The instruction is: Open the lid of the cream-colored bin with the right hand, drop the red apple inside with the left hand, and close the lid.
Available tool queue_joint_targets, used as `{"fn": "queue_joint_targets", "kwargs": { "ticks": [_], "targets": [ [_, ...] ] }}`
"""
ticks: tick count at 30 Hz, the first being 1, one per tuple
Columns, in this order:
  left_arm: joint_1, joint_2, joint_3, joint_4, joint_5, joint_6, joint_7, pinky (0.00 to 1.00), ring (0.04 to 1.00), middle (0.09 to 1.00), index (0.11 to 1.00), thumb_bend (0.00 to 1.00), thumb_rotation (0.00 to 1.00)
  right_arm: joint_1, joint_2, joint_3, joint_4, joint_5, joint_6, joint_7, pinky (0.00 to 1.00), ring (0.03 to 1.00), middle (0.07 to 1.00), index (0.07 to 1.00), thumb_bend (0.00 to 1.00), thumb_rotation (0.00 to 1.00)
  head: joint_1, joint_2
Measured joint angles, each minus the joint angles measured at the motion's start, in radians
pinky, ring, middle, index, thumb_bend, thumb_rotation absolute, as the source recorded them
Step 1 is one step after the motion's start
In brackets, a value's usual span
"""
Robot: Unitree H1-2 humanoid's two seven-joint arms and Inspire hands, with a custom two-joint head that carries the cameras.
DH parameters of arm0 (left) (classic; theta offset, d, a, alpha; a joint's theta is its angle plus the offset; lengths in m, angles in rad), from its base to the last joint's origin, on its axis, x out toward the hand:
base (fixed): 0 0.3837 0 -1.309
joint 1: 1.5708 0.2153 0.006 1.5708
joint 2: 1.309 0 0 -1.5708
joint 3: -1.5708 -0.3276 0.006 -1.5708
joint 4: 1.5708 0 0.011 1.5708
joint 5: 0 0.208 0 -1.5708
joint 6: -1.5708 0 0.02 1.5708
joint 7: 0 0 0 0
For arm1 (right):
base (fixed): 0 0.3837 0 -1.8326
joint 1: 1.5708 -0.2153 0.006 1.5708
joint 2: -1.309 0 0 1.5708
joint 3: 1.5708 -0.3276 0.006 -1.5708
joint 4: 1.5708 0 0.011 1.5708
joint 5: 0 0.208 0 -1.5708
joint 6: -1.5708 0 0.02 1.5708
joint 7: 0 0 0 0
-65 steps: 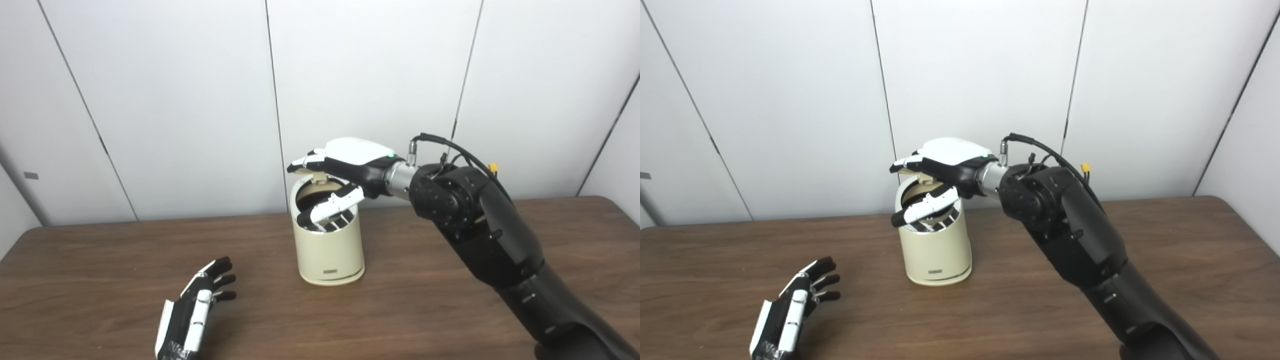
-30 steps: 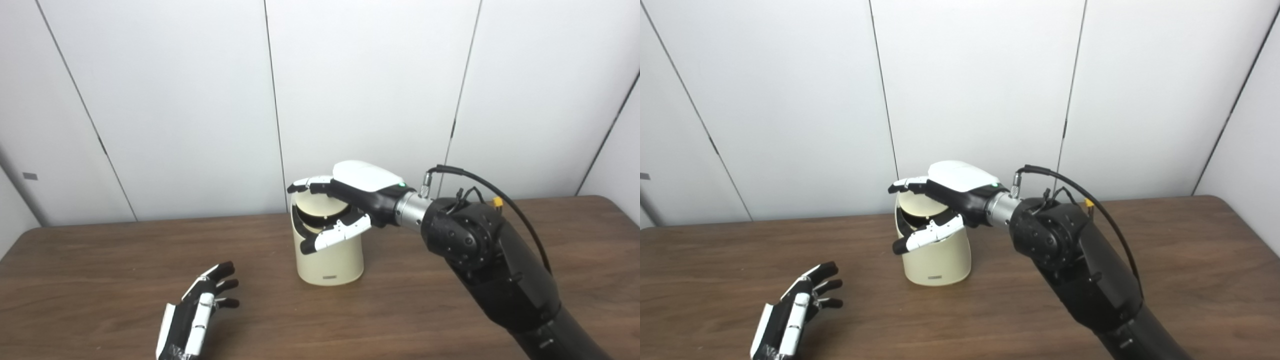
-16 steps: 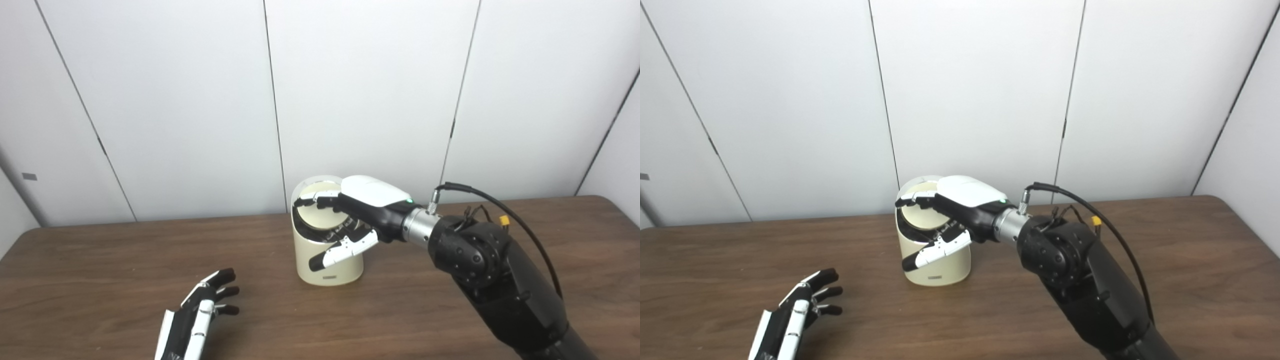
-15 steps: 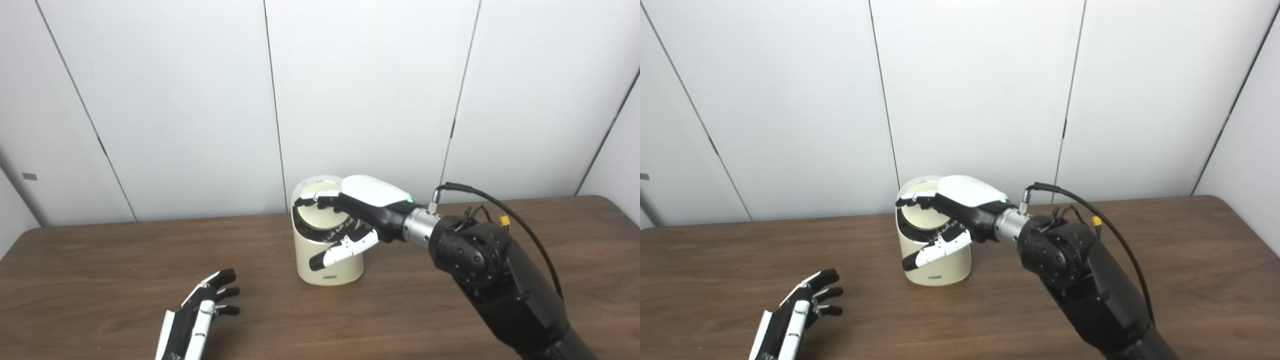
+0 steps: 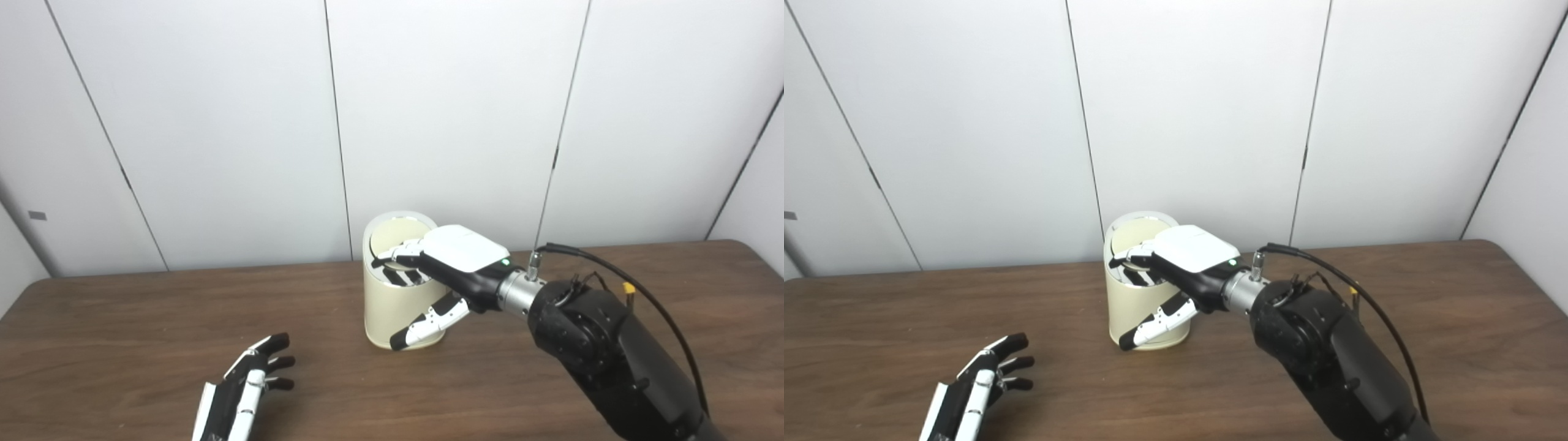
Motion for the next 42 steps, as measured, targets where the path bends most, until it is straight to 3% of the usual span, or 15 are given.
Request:
{"fn": "queue_joint_targets", "kwargs": {
  "ticks": [13,42],
  "targets": [
    [0.005,-0.005,-0.001,-0.006,0.0,0.006,0.001,0.59,0.749,0.821,0.791,0.51,0.89,0.012,-0.006,0.024,-0.014,-0.08,-0.062,-0.002,0.83,0.892,0.87,0.825,0.71,0.71,-0.002,0.011],
    [0.015,-0.017,-0.006,-0.02,0.018,0.04,0.003,0.57,0.725,0.811,0.791,0.5,0.9,0.042,-0.005,0.036,-0.018,-0.106,-0.097,-0.014,0.81,0.887,0.867,0.819,0.74,0.75,0.005,0.021]
  ]
}}
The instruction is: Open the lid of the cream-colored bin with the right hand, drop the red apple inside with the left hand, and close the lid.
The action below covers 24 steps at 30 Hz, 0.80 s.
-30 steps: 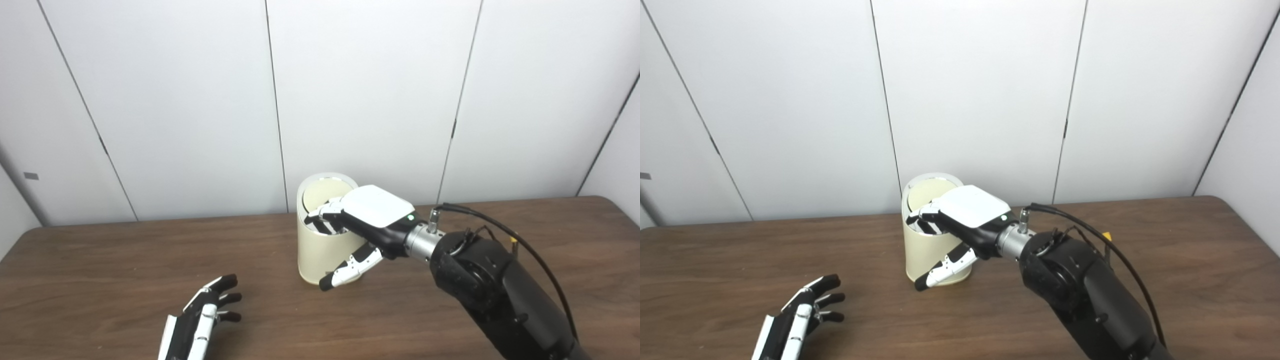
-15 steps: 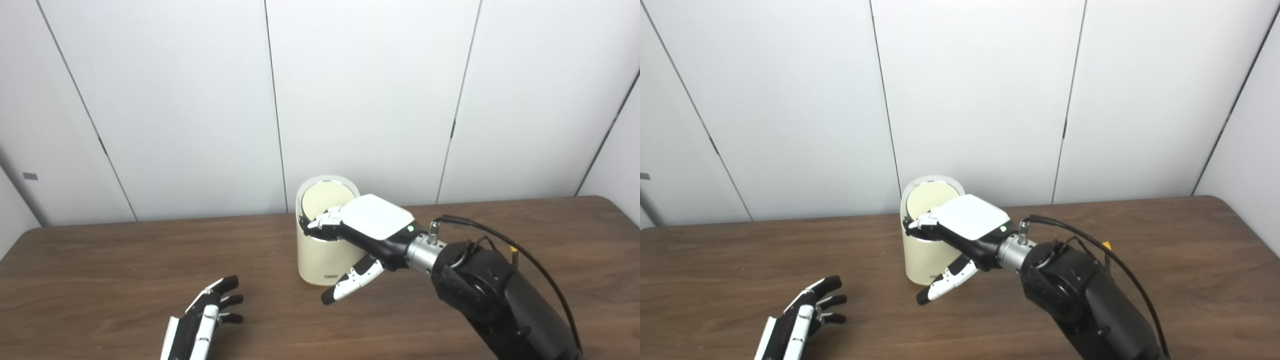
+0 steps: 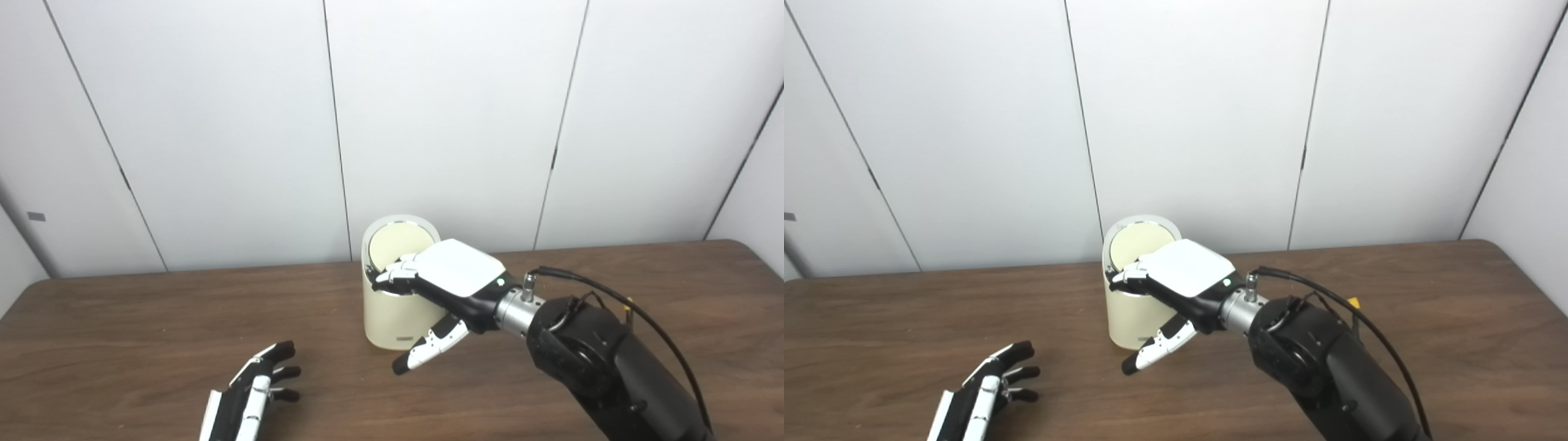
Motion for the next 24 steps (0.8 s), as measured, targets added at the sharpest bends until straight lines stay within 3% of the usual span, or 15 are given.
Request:
{"fn": "queue_joint_targets", "kwargs": {
  "ticks": [6,11,16,24],
  "targets": [
    [0.0,0.0,0.0,0.0,0.002,0.0,0.0,0.57,0.729,0.813,0.791,0.52,0.9,0.008,0.003,-0.005,0.0,0.0,0.0,-0.012,0.82,0.891,0.873,0.827,0.73,0.73,0.0,-0.003],
    [0.0,0.001,0.001,0.0,0.001,0.0,0.0,0.58,0.731,0.815,0.791,0.52,0.88,0.044,0.015,-0.022,0.0,-0.008,-0.006,-0.066,0.87,0.941,0.913,0.885,0.71,0.74,-0.006,-0.008],
    [-0.003,0.001,0.0,0.002,0.001,-0.001,-0.001,0.59,0.725,0.819,0.795,0.5,0.89,0.055,0.029,-0.035,-0.012,-0.042,0.005,-0.061,0.93,0.995,0.964,0.94,0.69,0.78,-0.005,-0.015],
    [-0.004,0.001,0.001,0.004,-0.001,-0.003,-0.001,0.58,0.722,0.814,0.791,0.49,0.88,0.059,0.036,-0.064,-0.014,-0.065,0.003,-0.099,0.94,0.994,0.972,0.944,0.7,0.74,-0.005,-0.018]
  ]
}}
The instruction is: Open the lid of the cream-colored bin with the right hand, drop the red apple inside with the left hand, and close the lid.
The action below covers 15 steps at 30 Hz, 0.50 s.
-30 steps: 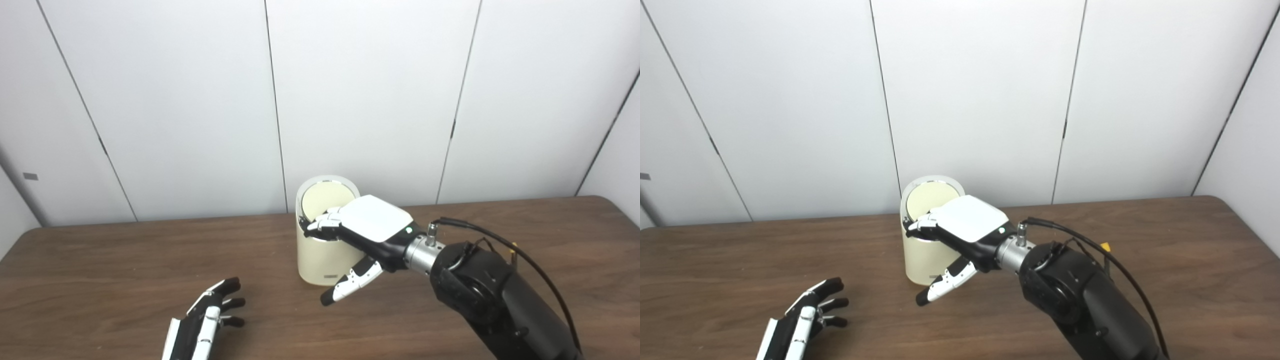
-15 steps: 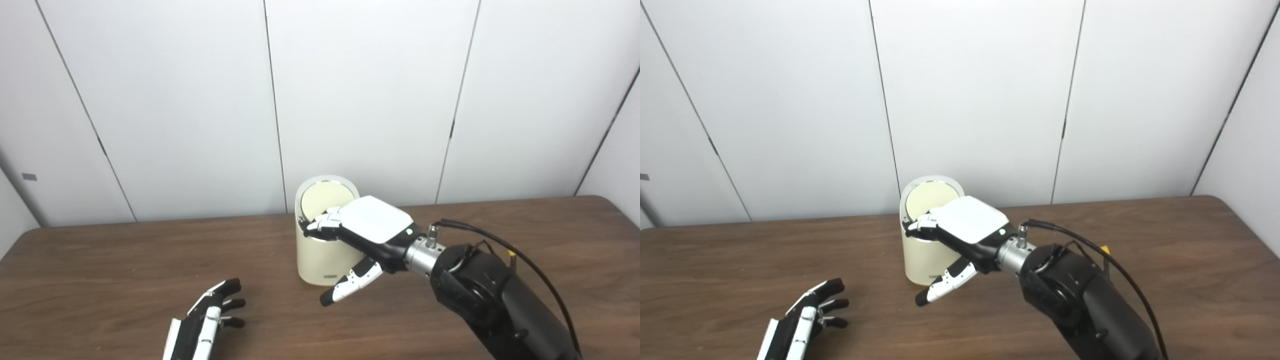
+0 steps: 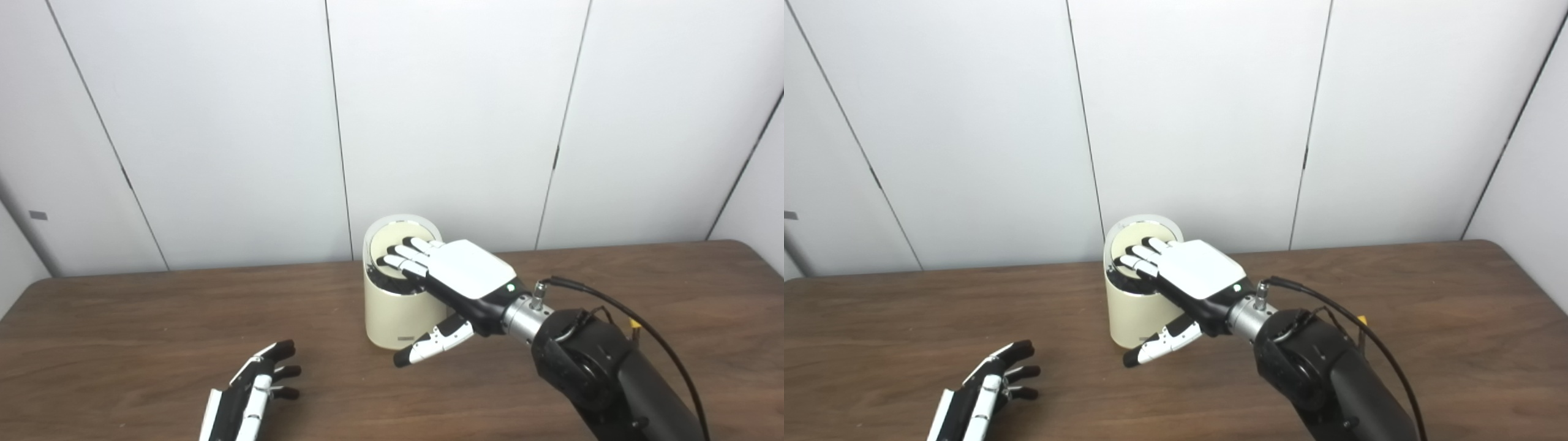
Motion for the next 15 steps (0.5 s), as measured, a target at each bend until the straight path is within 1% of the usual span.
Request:
{"fn": "queue_joint_targets", "kwargs": {
  "ticks": [2,3,5,6,7,11,12,13,14,15],
  "targets": [
    [0.0,0.0,0.0,0.0,0.0,0.001,0.0,0.59,0.728,0.819,0.797,0.48,0.89,0.004,0.009,-0.01,0.001,-0.007,-0.004,-0.035,0.92,0.998,0.98,0.947,0.71,0.74,-0.002,0.0],
    [0.0,0.0,0.0,0.0,0.0,0.001,-0.001,0.59,0.732,0.821,0.801,0.47,0.89,0.008,0.018,-0.018,0.002,-0.01,-0.008,-0.066,0.91,0.999,0.986,0.953,0.71,0.74,0.0,-0.002],
    [0.0,0.0,0.0,0.0,-0.001,0.001,-0.003,0.6,0.737,0.825,0.81,0.46,0.9,0.015,0.034,-0.029,0.008,-0.025,-0.016,-0.136,0.96,1.0,0.997,0.99,0.69,0.8,0.0,-0.003],
    [0.0,0.0,0.0,0.0,-0.001,0.001,-0.004,0.61,0.738,0.824,0.811,0.47,0.89,0.018,0.039,-0.032,0.017,-0.031,-0.02,-0.168,0.98,1.0,0.999,0.995,0.68,0.83,0.0,-0.003],
    [0.0,0.001,0.0,0.0,-0.001,0.001,-0.005,0.6,0.736,0.821,0.808,0.48,0.89,0.02,0.044,-0.036,0.033,-0.046,-0.028,-0.208,0.99,1.0,1.0,0.999,0.68,0.89,0.002,-0.003],
    [0.0,0.002,0.001,0.0,-0.001,0.001,-0.006,0.6,0.733,0.818,0.807,0.5,0.88,0.04,0.06,-0.057,0.086,-0.087,-0.037,-0.34,1.0,1.0,1.0,1.0,0.69,0.93,-0.003,0.002],
    [0.0,0.002,0.001,0.0,-0.002,0.001,-0.006,0.6,0.736,0.82,0.81,0.49,0.89,0.045,0.062,-0.063,0.09,-0.089,-0.041,-0.367,1.0,1.0,1.0,1.0,0.67,0.93,-0.003,0.002],
    [0.0,0.003,0.001,0.0,-0.002,0.001,-0.006,0.61,0.738,0.82,0.815,0.48,0.89,0.053,0.065,-0.076,0.092,-0.08,-0.052,-0.402,1.0,1.0,1.0,1.0,0.64,0.94,-0.003,0.002],
    [0.0,0.004,0.001,0.0,-0.002,0.001,-0.007,0.61,0.739,0.82,0.817,0.48,0.89,0.061,0.071,-0.091,0.093,-0.063,-0.068,-0.45,1.0,1.0,1.0,1.0,0.63,0.94,-0.002,0.0],
    [0.0,0.004,0.001,0.0,-0.003,0.001,-0.009,0.61,0.74,0.824,0.823,0.46,0.87,0.067,0.079,-0.109,0.092,-0.037,-0.09,-0.491,1.0,1.0,1.0,1.0,0.59,0.97,-0.002,0.0]
  ]
}}
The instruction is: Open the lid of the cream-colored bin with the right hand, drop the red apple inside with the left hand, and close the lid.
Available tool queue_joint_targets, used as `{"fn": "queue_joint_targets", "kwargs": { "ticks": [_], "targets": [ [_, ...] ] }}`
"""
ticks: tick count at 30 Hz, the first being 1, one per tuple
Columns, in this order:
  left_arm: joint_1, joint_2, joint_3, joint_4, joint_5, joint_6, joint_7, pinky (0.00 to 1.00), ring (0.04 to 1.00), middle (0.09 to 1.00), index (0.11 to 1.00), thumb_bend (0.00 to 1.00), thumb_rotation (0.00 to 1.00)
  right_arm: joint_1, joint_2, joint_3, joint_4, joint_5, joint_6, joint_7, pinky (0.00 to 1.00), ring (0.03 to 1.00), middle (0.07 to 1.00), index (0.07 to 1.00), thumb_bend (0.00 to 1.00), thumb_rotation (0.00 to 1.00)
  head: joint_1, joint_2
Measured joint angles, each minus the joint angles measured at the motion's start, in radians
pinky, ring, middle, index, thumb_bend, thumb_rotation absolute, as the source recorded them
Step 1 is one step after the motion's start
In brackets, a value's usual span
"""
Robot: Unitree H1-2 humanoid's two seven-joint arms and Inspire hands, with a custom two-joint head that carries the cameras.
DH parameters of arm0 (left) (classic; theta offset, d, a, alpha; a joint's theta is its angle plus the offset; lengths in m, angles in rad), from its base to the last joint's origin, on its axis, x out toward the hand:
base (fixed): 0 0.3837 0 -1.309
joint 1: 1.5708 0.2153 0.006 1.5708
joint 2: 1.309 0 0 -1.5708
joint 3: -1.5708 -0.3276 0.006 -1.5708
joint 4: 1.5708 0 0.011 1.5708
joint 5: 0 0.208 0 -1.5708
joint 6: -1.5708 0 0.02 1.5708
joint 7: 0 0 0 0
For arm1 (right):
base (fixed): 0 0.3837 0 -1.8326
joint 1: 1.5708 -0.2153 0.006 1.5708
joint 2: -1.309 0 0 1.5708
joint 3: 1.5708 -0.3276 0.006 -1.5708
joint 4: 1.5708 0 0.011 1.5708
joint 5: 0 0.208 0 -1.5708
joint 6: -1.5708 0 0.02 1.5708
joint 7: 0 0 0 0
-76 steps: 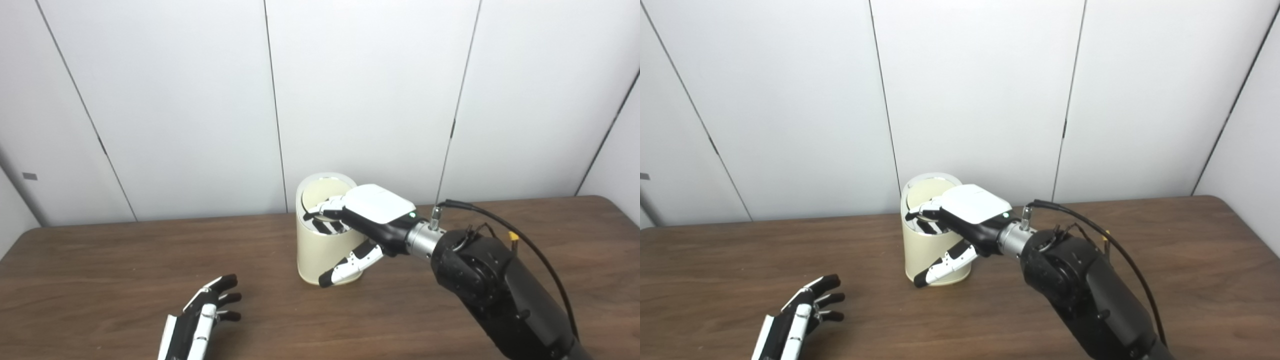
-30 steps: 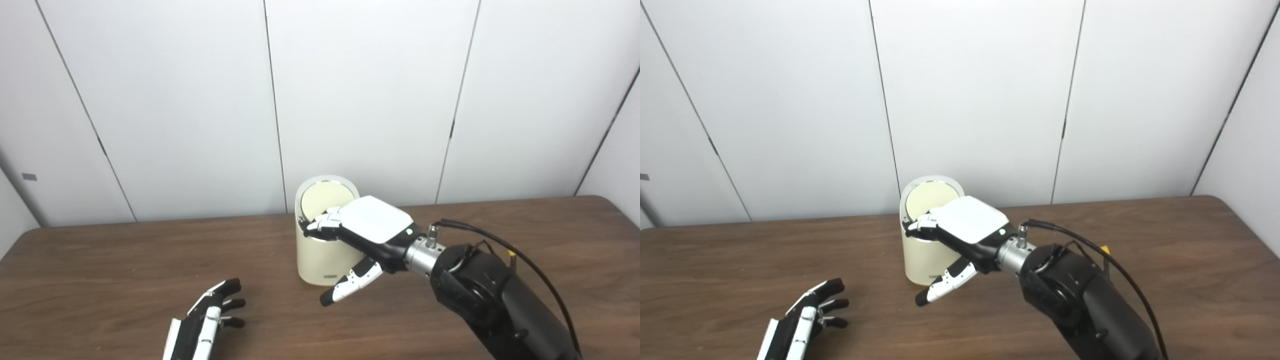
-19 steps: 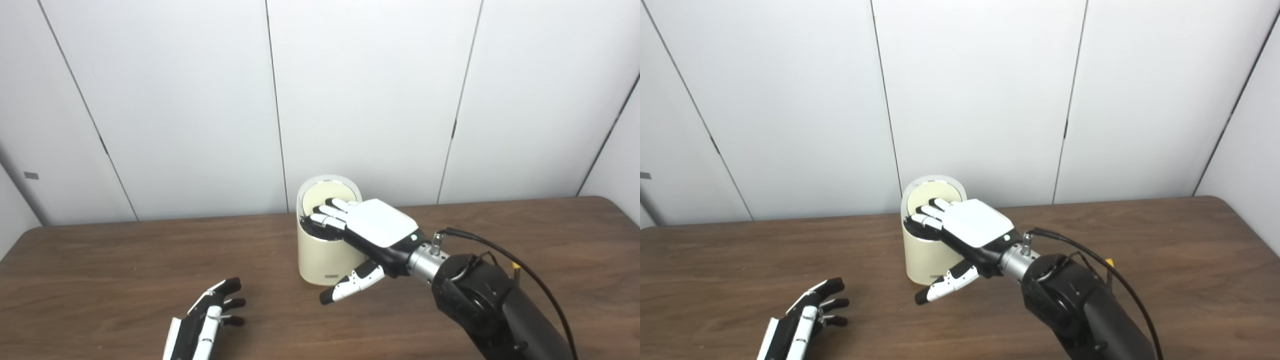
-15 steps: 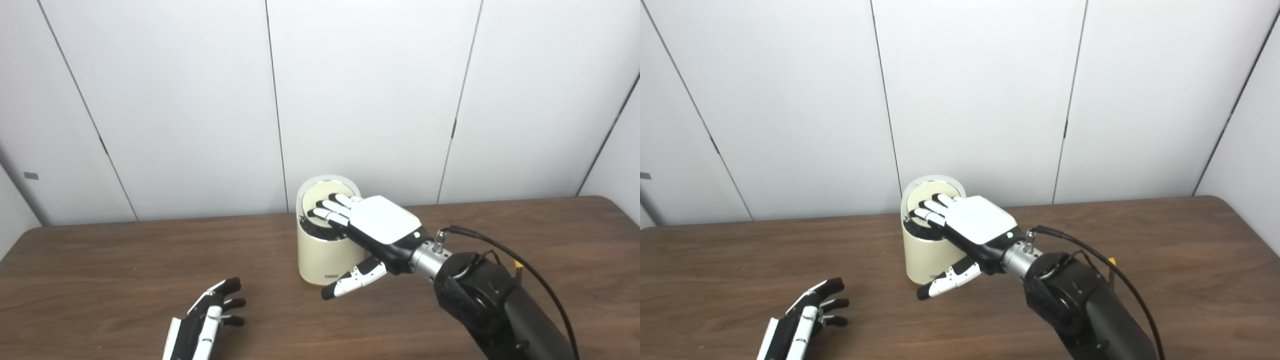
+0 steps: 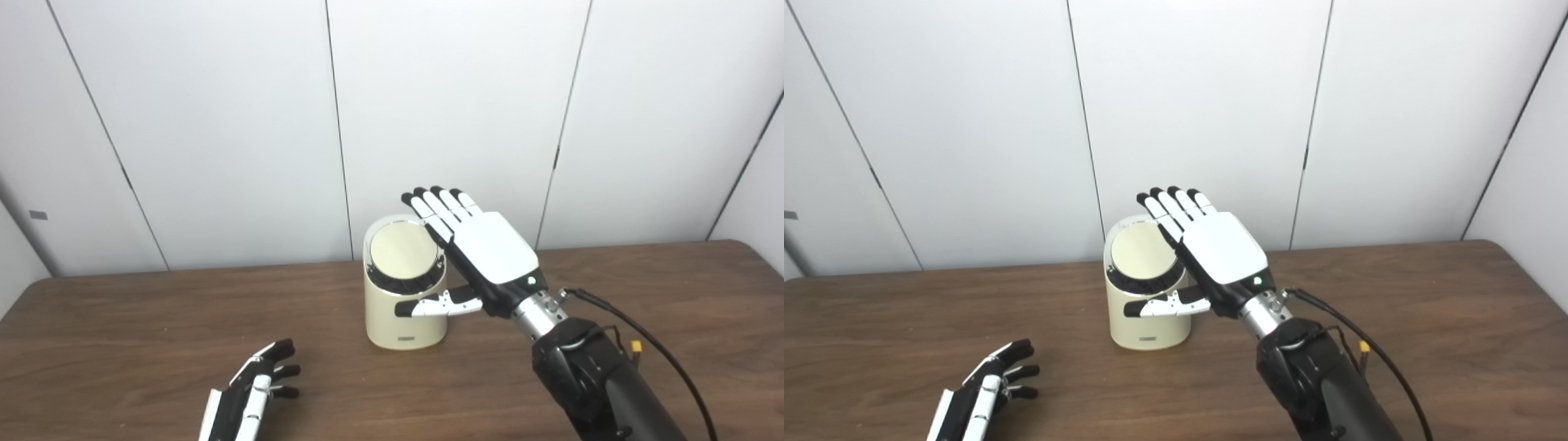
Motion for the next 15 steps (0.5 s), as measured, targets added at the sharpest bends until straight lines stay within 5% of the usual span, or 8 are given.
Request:
{"fn": "queue_joint_targets", "kwargs": {
  "ticks": [3,6,9,15],
  "targets": [
    [0.0,0.003,-0.003,0.0,0.003,0.001,-0.002,0.62,0.744,0.831,0.834,0.41,0.81,0.03,0.03,-0.052,-0.012,0.115,-0.082,-0.117,0.98,1.0,1.0,0.996,0.4,0.96,0.002,0.003],
    [0.0,0.008,-0.005,-0.001,0.006,0.006,-0.002,0.62,0.743,0.828,0.83,0.37,0.72,0.079,0.073,-0.101,-0.025,0.268,-0.193,-0.217,0.83,0.902,0.909,0.889,0.28,0.91,-0.002,0.005],
    [0.0,0.007,-0.004,-0.001,0.02,0.005,0.007,0.6,0.72,0.8,0.806,0.31,0.65,0.152,0.089,-0.137,-0.024,0.373,-0.248,-0.253,0.7,0.821,0.835,0.822,0.26,0.8,0.008,0.008],
    [0.002,0.001,0.016,0.001,0.027,-0.046,0.025,0.63,0.716,0.768,0.786,0.26,0.57,0.371,0.065,-0.159,0.116,0.526,-0.366,-0.366,0.65,0.765,0.784,0.781,0.28,0.53,0.0,0.008]
  ]
}}
